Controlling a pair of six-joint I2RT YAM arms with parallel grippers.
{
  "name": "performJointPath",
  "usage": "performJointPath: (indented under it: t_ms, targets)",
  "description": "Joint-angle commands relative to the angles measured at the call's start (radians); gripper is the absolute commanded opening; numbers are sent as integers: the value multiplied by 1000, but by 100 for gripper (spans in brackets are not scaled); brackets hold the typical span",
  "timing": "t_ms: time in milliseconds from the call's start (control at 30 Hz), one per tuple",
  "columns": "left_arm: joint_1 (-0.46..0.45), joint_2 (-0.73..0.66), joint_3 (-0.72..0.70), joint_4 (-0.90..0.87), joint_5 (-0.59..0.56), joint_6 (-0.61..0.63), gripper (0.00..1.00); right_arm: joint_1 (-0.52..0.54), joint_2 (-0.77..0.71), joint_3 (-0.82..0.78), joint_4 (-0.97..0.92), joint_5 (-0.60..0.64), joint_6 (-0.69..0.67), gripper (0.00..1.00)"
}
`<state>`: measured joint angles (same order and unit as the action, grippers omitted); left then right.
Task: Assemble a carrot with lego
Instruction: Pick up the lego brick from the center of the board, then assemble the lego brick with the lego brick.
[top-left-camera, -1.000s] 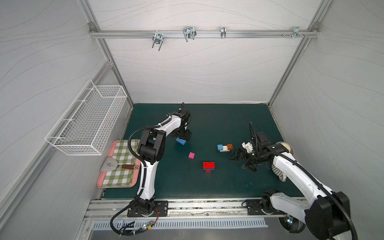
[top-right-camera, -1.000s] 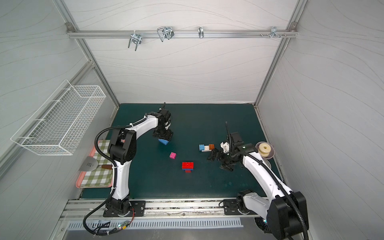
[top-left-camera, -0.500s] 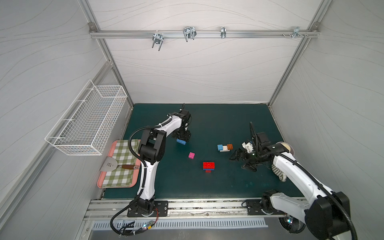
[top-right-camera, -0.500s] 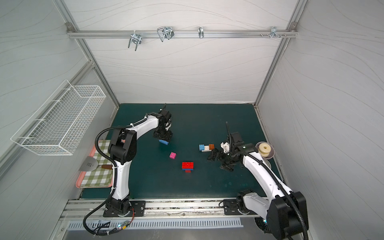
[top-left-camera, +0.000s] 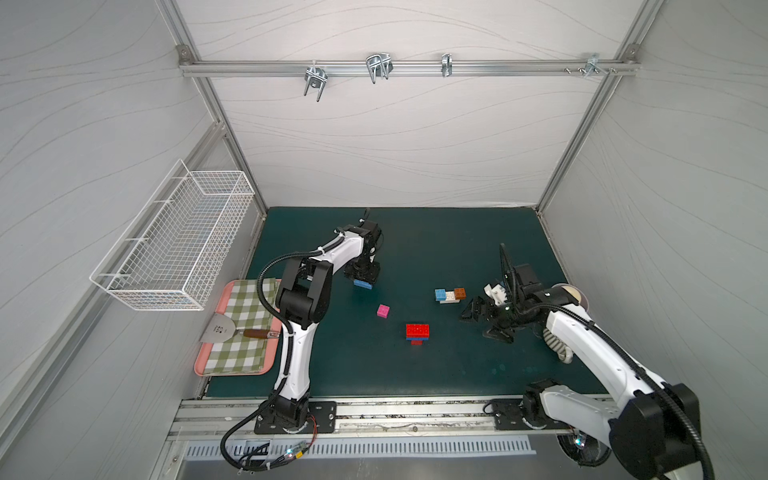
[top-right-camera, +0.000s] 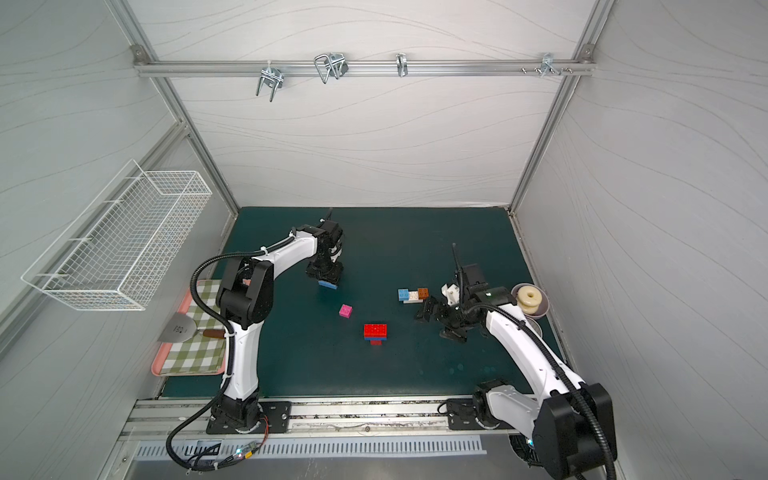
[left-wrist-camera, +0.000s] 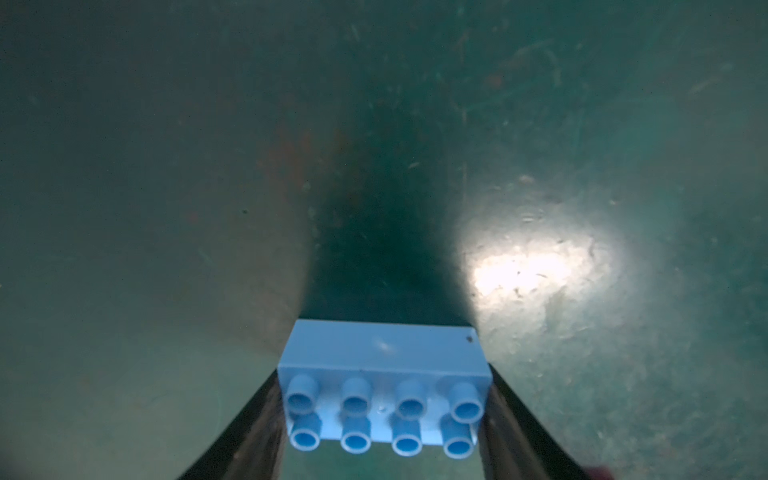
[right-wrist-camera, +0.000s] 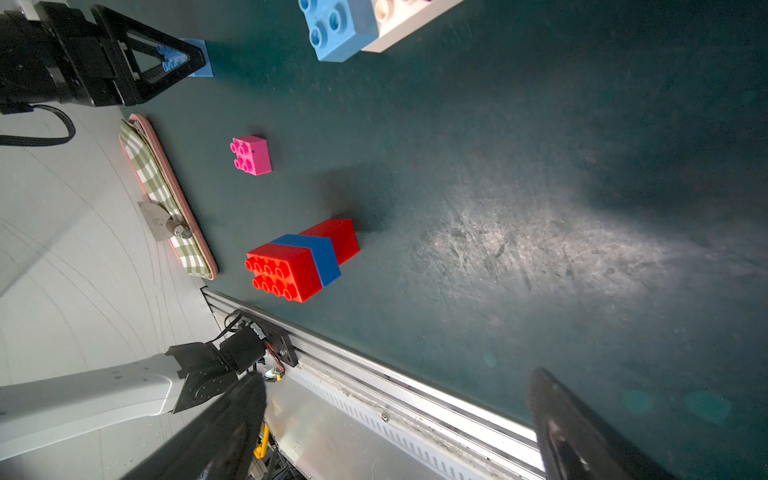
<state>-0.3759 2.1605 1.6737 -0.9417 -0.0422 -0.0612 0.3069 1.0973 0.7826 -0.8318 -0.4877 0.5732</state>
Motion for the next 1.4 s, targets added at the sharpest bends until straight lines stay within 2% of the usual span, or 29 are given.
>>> performJointPath:
  t_ms: [0,233,400,600,800,1000,1367]
  targets:
    - [-31,-66,7,-49,-6,-54,48,-8,-3,13,-23,-15,-20,99]
    - [-144,-200,51,-179,-60,-255,38,-8,-3,2,-5,-26,-18,99]
    - [-276,-274,113,-296,-61,-427,35,-8,-14,-7,-4,-28,-19,99]
    - [-424,-304,118,-370,-4,-629,29,-7,-28,-22,5,-31,-9,99]
    - [-516,-337,48,-335,51,-777,23,-7,-51,-50,5,-34,-4,99]
    - [-571,-329,13,-304,82,-848,22,-8,-62,-76,15,-41,3,99]
    - [-609,-265,28,-284,77,-869,22,-10,-72,-88,25,-51,9,99]
